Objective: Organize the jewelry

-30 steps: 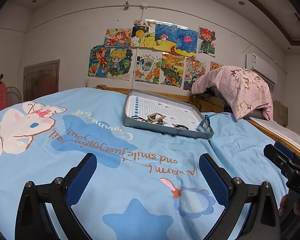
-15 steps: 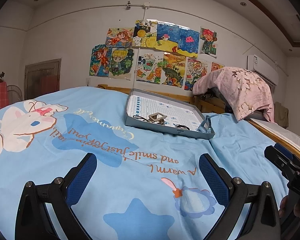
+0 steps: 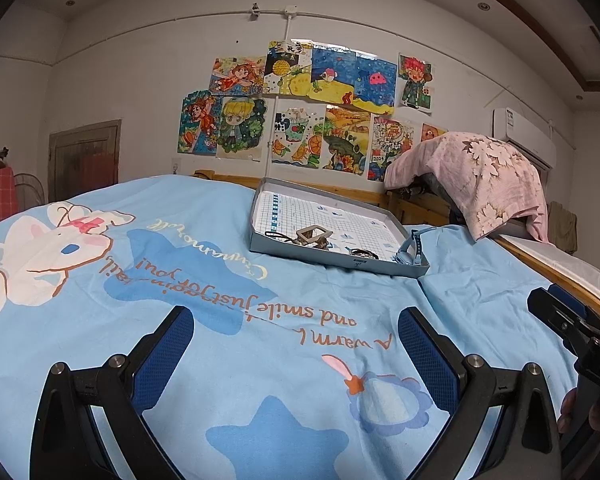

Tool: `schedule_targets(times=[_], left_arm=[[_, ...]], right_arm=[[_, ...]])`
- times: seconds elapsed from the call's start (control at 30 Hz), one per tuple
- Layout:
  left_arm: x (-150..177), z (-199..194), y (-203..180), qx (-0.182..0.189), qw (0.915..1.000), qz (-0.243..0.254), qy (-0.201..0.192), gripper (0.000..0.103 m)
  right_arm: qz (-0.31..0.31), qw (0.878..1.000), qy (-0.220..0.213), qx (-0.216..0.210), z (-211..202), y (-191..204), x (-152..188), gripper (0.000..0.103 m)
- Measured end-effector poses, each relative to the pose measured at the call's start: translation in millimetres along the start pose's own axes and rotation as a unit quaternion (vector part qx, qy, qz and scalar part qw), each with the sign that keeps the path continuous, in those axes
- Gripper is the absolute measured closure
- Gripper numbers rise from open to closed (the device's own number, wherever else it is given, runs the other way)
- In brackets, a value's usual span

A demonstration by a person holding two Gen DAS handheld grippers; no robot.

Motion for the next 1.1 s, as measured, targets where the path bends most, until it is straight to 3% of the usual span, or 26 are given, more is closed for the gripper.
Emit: schedule_targets(times=[1.1], left_arm=[[0.4,0.1,0.9,0.0,1.0,0.0,0.001,0.0]], right_arm=[[0.006,1.0,0.0,0.002,-1.5,1.7,5.0,0.002]])
Point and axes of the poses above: each gripper's, at about its wrist camera, not at the fingertips, and z roughly the way its jaws point, y to its left, x to its underside, the point moved 1 cm from there along z, roughly the way its jaws point, and after that the axes turned 12 degrees about y, right-handed, at the moved point
